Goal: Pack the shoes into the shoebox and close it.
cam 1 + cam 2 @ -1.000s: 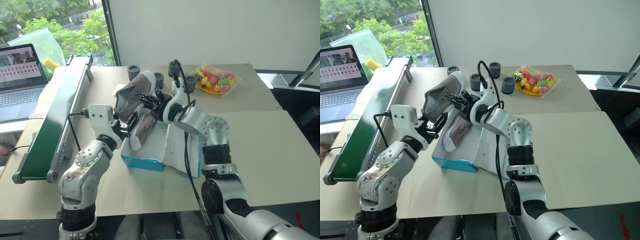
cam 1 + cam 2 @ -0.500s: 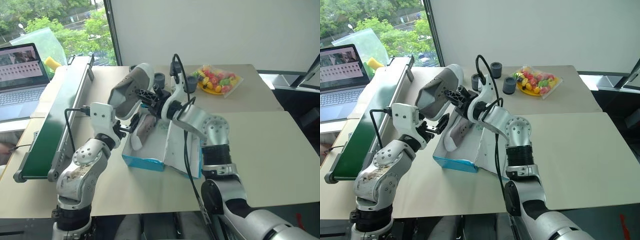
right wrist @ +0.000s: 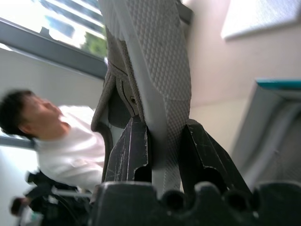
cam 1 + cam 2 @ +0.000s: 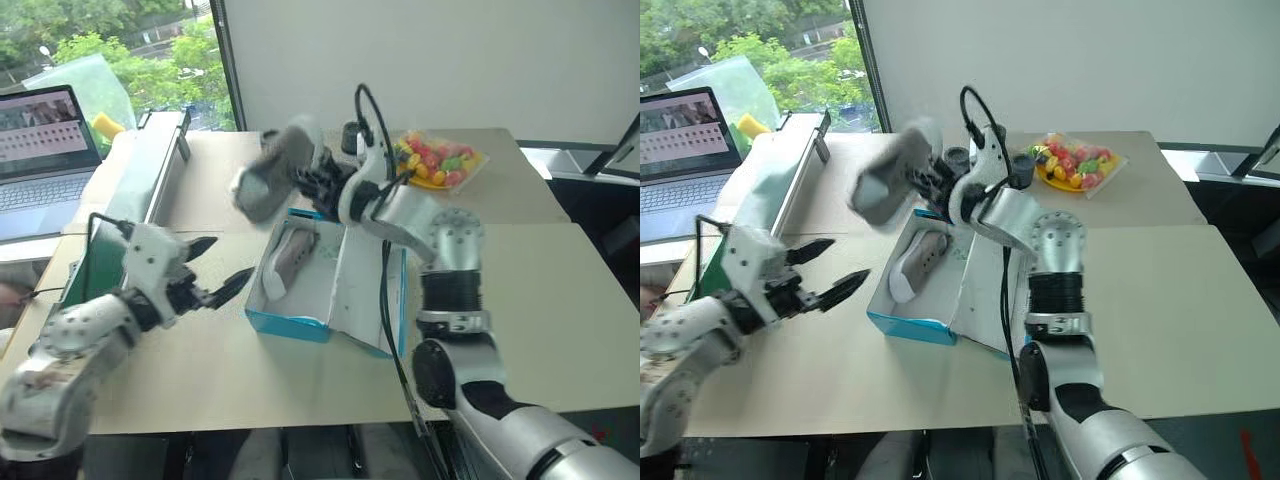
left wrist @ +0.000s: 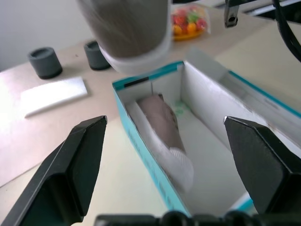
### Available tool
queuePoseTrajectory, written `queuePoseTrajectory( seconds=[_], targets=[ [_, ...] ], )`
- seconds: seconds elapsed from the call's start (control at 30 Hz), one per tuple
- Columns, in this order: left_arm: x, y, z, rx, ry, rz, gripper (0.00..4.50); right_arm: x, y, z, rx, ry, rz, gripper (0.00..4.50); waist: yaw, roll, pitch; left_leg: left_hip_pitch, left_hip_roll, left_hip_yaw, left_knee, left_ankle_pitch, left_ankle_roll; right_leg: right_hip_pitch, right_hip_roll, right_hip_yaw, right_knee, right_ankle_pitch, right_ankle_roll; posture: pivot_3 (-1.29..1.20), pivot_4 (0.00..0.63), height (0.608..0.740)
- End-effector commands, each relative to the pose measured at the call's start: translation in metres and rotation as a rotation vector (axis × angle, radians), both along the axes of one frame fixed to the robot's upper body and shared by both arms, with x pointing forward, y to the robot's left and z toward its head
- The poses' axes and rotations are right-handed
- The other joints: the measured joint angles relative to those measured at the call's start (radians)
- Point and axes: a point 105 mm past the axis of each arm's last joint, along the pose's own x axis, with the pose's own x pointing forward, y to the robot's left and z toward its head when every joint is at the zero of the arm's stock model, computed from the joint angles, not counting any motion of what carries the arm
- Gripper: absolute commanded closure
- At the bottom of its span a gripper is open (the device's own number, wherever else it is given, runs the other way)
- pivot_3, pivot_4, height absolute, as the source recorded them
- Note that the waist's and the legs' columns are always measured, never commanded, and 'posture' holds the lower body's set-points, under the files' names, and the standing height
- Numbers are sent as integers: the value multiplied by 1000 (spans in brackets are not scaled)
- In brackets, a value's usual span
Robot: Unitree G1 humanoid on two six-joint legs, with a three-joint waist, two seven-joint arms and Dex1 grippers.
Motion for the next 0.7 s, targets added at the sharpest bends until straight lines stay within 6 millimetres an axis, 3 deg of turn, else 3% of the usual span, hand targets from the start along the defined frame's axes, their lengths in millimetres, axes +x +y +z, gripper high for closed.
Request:
queuePoseTrajectory(
  seconds=[0.03, 0.23, 0.53, 0.7],
  targets=[
    [-3, -3, 1, 52, -5, -125, 276, -14, -12, -6, -141, 16, 74, 4018, -1, 0, 0, 0, 0, 0, 0, 0, 0, 0, 0, 0, 0, 0, 0, 0, 150, 740],
    [1, -14, -2, 101, 4, -240, 276, -15, -31, -24, -357, 55, 104, 4018, -7, 1, 1, -1, 1, 1, 0, 0, 0, 0, 0, 0, 0, 0, 0, 0, 150, 740],
    [3, -28, -4, 119, -15, -283, 276, -19, -22, -56, -467, 196, 117, 4018, -22, 1, 1, -1, 1, 2, -1, -1, 1, 0, 1, 2, 0, 0, 0, 0, 150, 740],
    [3, -26, -1, 122, -26, -275, 276, -17, -28, -69, -524, 257, 36, 4018, -19, 1, 1, -1, 1, 2, -1, -1, 1, 0, 1, 1, 0, 0, 0, 0, 150, 740]
  ],
)
